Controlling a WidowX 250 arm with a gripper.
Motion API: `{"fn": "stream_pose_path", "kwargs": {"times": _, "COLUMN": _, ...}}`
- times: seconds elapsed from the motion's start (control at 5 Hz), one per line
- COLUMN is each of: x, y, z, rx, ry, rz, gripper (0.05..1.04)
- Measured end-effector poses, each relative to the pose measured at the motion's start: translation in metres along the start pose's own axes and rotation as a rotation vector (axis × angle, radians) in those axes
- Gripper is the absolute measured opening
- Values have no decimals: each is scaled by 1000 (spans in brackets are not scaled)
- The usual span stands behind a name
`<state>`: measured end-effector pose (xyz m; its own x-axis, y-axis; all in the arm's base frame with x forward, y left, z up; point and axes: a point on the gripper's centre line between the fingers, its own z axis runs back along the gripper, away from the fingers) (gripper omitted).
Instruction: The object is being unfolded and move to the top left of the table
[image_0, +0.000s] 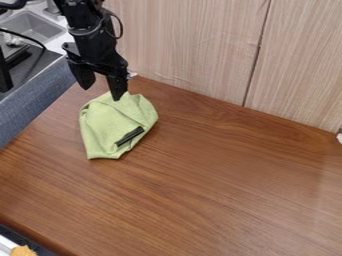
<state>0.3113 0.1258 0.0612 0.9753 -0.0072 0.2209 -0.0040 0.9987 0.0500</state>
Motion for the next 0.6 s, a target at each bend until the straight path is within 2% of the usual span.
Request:
{"fn": "stream_pose_path", "kwargs": {"times": 0.2, "x": -5, "y": -2, "z": -11, "rx": -14, "ry": 32, "rz": 2, "gripper": 999}}
{"fn": "stream_pose_path", "kwargs": {"times": 0.6, "x": -16, "y": -46, "z": -26, "rx": -24, "ry": 74, "rz": -142, "gripper": 999}}
